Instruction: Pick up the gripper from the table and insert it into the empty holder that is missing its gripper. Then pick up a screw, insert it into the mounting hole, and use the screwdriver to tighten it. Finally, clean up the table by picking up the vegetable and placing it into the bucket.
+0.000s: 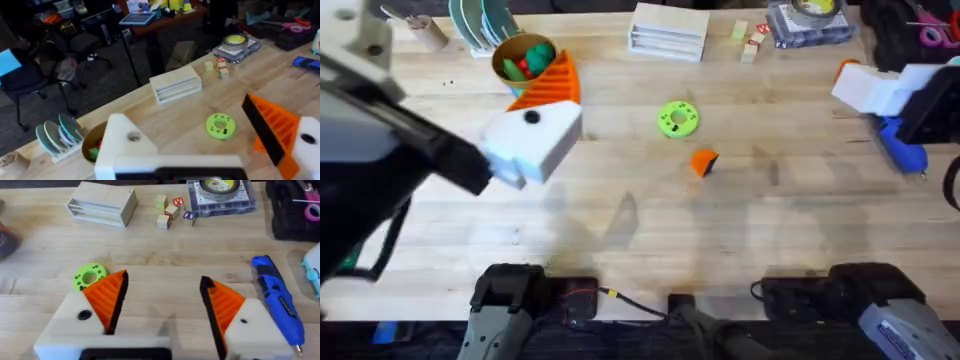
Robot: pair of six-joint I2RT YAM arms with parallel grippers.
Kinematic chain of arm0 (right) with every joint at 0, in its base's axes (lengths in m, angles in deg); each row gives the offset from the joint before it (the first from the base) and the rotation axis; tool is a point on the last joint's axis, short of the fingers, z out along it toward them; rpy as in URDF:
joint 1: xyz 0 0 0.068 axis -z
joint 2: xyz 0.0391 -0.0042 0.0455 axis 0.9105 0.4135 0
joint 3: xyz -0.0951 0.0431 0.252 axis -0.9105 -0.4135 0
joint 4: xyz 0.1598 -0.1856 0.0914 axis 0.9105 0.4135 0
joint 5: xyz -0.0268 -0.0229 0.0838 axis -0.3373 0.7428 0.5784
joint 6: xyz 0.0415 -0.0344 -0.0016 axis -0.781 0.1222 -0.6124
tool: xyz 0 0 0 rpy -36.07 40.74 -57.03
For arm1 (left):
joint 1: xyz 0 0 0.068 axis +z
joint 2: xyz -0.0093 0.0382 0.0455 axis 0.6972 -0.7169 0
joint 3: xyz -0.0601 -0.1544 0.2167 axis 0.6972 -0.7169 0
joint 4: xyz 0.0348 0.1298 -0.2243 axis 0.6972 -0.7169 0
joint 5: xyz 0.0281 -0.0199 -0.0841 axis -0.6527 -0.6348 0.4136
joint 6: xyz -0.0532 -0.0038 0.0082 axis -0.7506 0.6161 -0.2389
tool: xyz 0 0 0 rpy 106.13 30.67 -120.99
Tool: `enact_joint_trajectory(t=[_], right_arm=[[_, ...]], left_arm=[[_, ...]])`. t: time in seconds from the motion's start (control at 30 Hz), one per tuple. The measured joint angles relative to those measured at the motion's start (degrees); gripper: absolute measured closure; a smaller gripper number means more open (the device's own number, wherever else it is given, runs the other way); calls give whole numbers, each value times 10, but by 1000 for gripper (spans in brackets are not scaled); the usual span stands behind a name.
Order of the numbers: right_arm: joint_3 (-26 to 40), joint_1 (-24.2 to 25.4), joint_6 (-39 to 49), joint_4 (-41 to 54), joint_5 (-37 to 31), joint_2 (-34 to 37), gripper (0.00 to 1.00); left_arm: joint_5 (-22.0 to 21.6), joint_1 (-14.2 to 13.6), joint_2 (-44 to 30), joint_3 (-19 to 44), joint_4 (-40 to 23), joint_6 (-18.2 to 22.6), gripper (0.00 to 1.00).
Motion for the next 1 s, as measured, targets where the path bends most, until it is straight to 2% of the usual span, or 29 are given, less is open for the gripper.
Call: enact_joint_trajectory(t=[0.1, 0.2, 0.37, 0.53, 0.63, 0.77, 0.87, 0.9, 1.0], right_arm=[[0, 0, 0, 0, 0, 0, 84], [0, 0, 0, 0, 0, 0, 84], [0, 0, 0, 0, 0, 0, 84], [0, 0, 0, 0, 0, 0, 82], [0, 0, 0, 0, 0, 0, 84], [0, 0, 0, 0, 0, 0, 83], [0, 0, 0, 0, 0, 0, 84], [0, 0, 0, 0, 0, 0, 84], [0, 0, 0, 0, 0, 0, 84]], left_arm=[[6, -10, 1, -58, 75, 5, 9], [9, -18, 2, -129, 183, 6, 8], [19, -48, 13, -254, 364, 7, 8], [21, -79, 23, -348, 491, 3, 8], [5, -98, 39, -411, 556, -26, 8], [-12, -113, 73, -480, 609, -55, 8], [-20, -116, 110, -521, 620, -64, 8], [-23, -116, 126, -534, 619, -67, 8], [-34, -116, 183, -547, 558, -78, 8]])
